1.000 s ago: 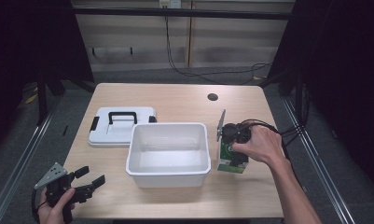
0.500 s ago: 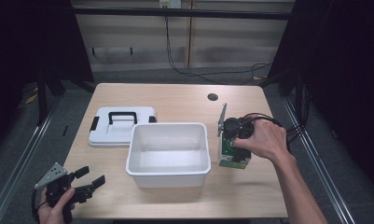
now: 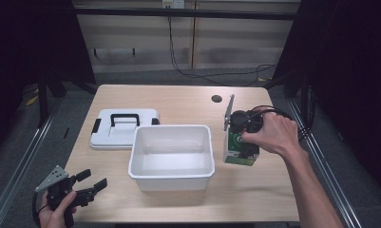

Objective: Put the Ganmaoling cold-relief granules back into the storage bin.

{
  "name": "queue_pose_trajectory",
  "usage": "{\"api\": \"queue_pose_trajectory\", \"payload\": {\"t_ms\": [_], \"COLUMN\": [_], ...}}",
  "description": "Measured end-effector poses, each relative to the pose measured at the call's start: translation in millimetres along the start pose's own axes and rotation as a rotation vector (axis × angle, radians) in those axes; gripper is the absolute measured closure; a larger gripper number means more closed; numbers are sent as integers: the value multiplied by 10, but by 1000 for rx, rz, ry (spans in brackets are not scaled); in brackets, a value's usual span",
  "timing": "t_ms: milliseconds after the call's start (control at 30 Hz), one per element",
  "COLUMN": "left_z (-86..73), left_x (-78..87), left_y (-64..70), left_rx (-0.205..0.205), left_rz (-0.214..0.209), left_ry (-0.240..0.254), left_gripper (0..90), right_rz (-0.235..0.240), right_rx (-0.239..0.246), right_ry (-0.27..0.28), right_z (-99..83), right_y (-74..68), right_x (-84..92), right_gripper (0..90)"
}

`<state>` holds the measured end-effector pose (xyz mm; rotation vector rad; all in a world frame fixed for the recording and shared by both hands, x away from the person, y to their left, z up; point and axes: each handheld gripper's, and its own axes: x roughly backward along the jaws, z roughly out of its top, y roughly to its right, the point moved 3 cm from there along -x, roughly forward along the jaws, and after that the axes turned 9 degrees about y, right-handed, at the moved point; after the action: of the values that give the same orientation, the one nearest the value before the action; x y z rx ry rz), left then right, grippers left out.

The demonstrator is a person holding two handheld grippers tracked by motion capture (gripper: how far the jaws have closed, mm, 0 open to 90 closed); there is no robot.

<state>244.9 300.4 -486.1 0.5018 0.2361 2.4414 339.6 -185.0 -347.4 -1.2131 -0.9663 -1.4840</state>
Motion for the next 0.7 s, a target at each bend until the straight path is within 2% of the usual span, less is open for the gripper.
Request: {"api": "queue_pose_trajectory", "payload": {"t_ms": [267, 300, 367, 500, 567, 700], "left_z": [1, 1, 1, 0, 0, -2], "left_x": [5, 5, 4, 5, 6, 1], "left_y": [-9, -9, -8, -2, -4, -7], "left_rx": [1, 1, 0, 5, 7, 2], "left_rz": [3, 3, 6, 6, 7, 9], "left_ry": [3, 3, 1, 6, 6, 0], "left_gripper": [159, 159, 159, 159, 159, 159], "right_rz": [11, 12, 13, 9, 10, 13], "right_rx": [-4, 16, 9, 4, 4, 25], "right_ry": [9, 12, 8, 40, 31, 37], "right_z": [76, 85, 106, 161, 190, 280], "right_y": [20, 33, 32, 59, 62, 73], "right_x": [123, 126, 150, 218, 242, 292], "right_gripper": [161, 161, 161, 161, 161, 161]}}
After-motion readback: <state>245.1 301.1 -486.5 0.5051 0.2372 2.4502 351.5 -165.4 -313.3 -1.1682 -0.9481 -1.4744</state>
